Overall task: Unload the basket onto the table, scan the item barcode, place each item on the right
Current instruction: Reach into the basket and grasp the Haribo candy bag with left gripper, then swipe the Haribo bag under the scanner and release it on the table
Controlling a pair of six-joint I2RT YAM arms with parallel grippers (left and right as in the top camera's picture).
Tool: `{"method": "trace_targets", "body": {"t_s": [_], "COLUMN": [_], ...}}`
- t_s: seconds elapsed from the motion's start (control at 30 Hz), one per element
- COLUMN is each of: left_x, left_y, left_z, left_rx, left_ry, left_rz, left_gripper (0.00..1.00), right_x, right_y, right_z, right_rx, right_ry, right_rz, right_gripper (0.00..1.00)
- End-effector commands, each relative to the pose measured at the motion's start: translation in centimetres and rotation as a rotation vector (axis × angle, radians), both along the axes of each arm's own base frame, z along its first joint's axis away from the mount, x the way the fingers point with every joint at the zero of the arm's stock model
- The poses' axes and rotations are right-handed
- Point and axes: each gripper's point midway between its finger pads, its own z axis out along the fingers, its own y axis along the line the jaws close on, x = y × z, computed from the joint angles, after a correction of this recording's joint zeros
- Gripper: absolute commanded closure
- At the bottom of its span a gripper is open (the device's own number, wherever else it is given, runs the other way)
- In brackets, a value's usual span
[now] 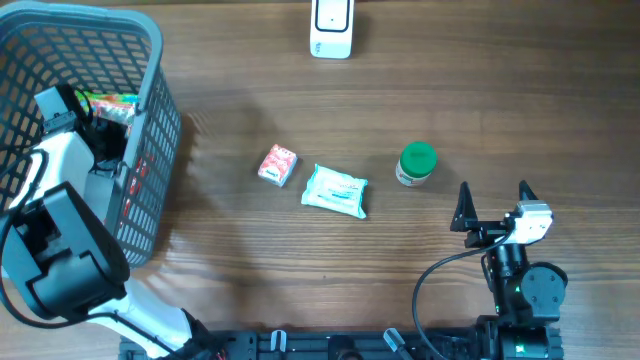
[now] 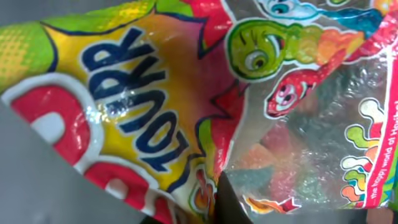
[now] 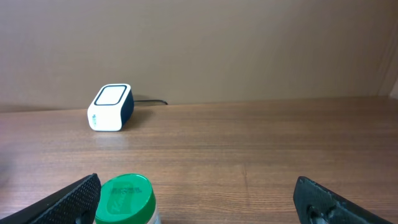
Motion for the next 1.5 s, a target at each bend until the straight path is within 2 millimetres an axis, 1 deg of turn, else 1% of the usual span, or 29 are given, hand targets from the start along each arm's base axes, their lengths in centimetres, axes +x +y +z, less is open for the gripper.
{"method": "trace_targets", "body": {"t_s": [0.0,0.03,0.07,0.13,0.17,0.2,0.23,0.27,0.3,0.33,0.4,0.43,0.53,0.6,0.67,0.7,0.77,0.87,0.9,0.97,1.03,1.1,1.13,1.17,1.27,1.3,1.4,1.43,1.47], "left_x": [-2.8,-2.7,-2.6,-2.8,-3.3,-3.8,-4.6,-5.4,-6.3,-7.5,-9.4,-10.1,-11.9,-12.5,-12.1,-11.8,-11.1,-9.7,-9.2,-7.8,-6.8,-5.2,-4.6,-3.8,-2.1,-1.5,-0.4,0.0,0.2], "left_y": [-0.2,0.3,1.2,2.2,2.6,2.8,2.7,2.5,2.0,1.0,-1.3,-2.5,-6.7,-9.7,-11.9,-13.7,-16.1,-20.6,-22.5,-26.0,-27.7,-30.7,-32.0,-33.8,-37.6,-39.2,-42.4,-43.6,-44.5], "left_z": [1.0,2.7,6.6,12.2,15.8,18.7,22.0,24.8,27.1,29.8,33.0,34.1,36.5,37.6,37.8,37.7,37.2,35.8,35.0,32.5,30.0,26.2,24.6,22.7,18.4,16.7,13.1,11.6,10.6], "left_rx": [-0.052,-0.036,0.0,0.059,0.098,0.131,0.172,0.208,0.24,0.273,0.297,0.297,0.281,0.264,0.232,0.204,0.165,0.127,0.118,0.111,0.117,0.119,0.11,0.099,0.064,0.051,0.042,0.049,0.062], "left_ry": [0.048,0.017,-0.049,-0.152,-0.219,-0.274,-0.339,-0.398,-0.452,-0.517,-0.607,-0.642,-0.729,-0.778,-0.795,-0.801,-0.794,-0.756,-0.733,-0.655,-0.567,-0.455,-0.415,-0.377,-0.305,-0.289,-0.265,-0.26,-0.262], "left_rz": [0.03,0.039,0.056,0.078,0.092,0.101,0.109,0.114,0.114,0.108,0.076,0.052,-0.043,-0.124,-0.197,-0.259,-0.349,-0.545,-0.632,-0.77,-0.812,-0.878,-0.907,-0.947,-0.992,-1.017,-1.072,-1.108,-1.143], "left_gripper": [0.96,0.96,0.96,0.96,0.96,0.96,0.96,0.96,0.96,0.96,0.96,0.96,0.96,0.96,0.96,0.96,0.96,0.96,0.96,0.96,0.96,0.96,0.96,0.96,0.96,0.96,0.96,0.96,0.96], "right_x": [0.0,0.0,0.0,0.0,0.0,0.0,0.0,0.0,0.0,0.0,0.0,0.0,0.0,0.0,0.0,0.0,0.0,0.0,0.0,0.0,0.0,0.0,0.0,0.0,0.0,0.0,0.0,0.0,0.0], "right_y": [-0.1,-0.1,-0.1,-0.1,-0.1,-0.1,-0.1,-0.1,-0.1,-0.1,-0.1,-0.1,-0.1,-0.1,-0.1,-0.1,-0.1,-0.1,-0.1,-0.1,-0.1,-0.1,-0.1,-0.1,-0.1,-0.1,-0.1,-0.1,-0.1], "right_z": [0.1,0.1,0.1,0.1,0.1,0.1,0.1,0.1,0.1,0.1,0.1,0.1,0.1,0.1,0.1,0.1,0.1,0.1,0.1,0.1,0.1,0.1,0.1,0.1,0.1,0.1,0.1,0.1,0.1], "right_rx": [-0.005,-0.005,-0.005,-0.005,-0.005,-0.005,-0.005,-0.005,-0.005,-0.005,-0.005,-0.005,-0.005,-0.005,-0.005,-0.005,-0.005,-0.005,-0.005,-0.005,-0.005,-0.005,-0.005,-0.005,-0.005,-0.005,-0.005,-0.005,-0.005], "right_ry": [-0.005,-0.006,-0.006,-0.006,-0.006,-0.005,-0.006,-0.006,-0.006,-0.006,-0.005,-0.006,-0.005,-0.006,-0.006,-0.006,-0.006,-0.006,-0.006,-0.006,-0.006,-0.006,-0.006,-0.006,-0.006,-0.006,-0.006,-0.006,-0.006], "right_rz": [-0.009,-0.009,-0.009,-0.009,-0.009,-0.009,-0.009,-0.009,-0.009,-0.009,-0.009,-0.009,-0.009,-0.009,-0.009,-0.009,-0.009,-0.009,-0.009,-0.009,-0.009,-0.009,-0.009,-0.009,-0.009,-0.009,-0.009,-0.009,-0.009], "right_gripper": [0.0,0.0,0.0,0.0,0.0,0.0,0.0,0.0,0.0,0.0,0.0,0.0,0.0,0.0,0.0,0.0,0.0,0.0,0.0,0.0,0.0,0.0,0.0,0.0,0.0,0.0,0.0,0.0,0.0]}}
